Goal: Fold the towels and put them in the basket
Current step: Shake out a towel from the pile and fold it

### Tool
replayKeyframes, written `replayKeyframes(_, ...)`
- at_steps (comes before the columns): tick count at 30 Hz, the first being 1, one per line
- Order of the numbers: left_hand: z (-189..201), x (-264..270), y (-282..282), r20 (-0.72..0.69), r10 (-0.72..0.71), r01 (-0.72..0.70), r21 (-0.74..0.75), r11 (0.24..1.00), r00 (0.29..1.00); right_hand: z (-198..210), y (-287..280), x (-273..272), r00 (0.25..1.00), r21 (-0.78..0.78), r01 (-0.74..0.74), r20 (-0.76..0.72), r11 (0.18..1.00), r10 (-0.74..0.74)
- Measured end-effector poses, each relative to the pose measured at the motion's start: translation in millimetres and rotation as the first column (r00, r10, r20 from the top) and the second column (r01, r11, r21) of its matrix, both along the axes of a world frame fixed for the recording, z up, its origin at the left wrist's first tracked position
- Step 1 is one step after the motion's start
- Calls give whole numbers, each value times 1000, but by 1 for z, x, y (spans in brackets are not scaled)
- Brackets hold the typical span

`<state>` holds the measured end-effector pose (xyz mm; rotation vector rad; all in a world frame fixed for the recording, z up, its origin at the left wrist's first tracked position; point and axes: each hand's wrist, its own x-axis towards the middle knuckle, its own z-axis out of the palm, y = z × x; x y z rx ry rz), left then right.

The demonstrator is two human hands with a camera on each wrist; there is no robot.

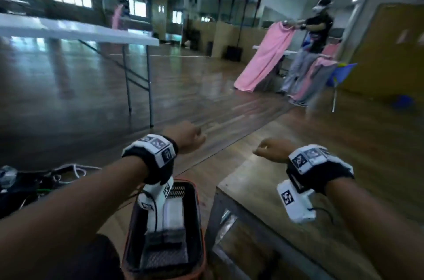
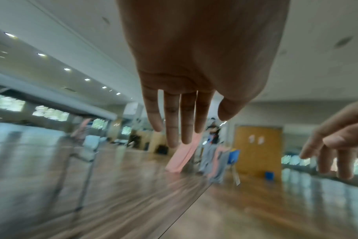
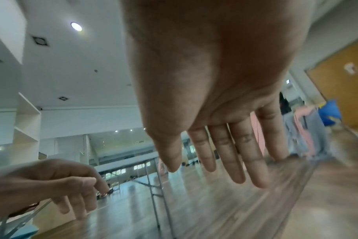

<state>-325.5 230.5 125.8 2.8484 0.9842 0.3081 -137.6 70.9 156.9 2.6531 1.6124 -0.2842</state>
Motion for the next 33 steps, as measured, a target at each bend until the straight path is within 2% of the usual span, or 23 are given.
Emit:
replayKeyframes(4,54,26,-49,127,-141,135,59,989,982,57,-85,24,993,128,71,84,989,-83)
replayKeyframes(8,75,71,-106,255,-357,298,241,924,899,73,-172,46,977,222,176,79,959,-197)
replayKeyframes(11,74,110,-151,204,-507,421,349,837,837,72,-236,61,942,231,303,77,925,-327)
replayKeyframes(16,61,178,-220,114,-678,624,303,720,726,55,-331,82,868,212,477,40,853,-495)
replayKeyframes(21,22,226,-284,16,-792,774,197,601,611,17,-396,94,795,130,604,-32,786,-605)
replayKeyframes(26,-35,263,-327,-199,-837,854,7,520,510,-49,-431,110,726,19,685,-96,728,-681)
replayKeyframes(28,-62,279,-340,-254,-847,877,10,480,466,-79,-439,119,703,-5,706,-118,708,-701)
replayKeyframes(30,-92,295,-354,-257,-850,873,-46,486,460,-110,-442,130,685,-35,717,-151,697,-713)
replayKeyframes(33,-137,317,-381,-193,-869,833,-253,492,455,-154,-443,147,633,-51,753,-212,656,-744)
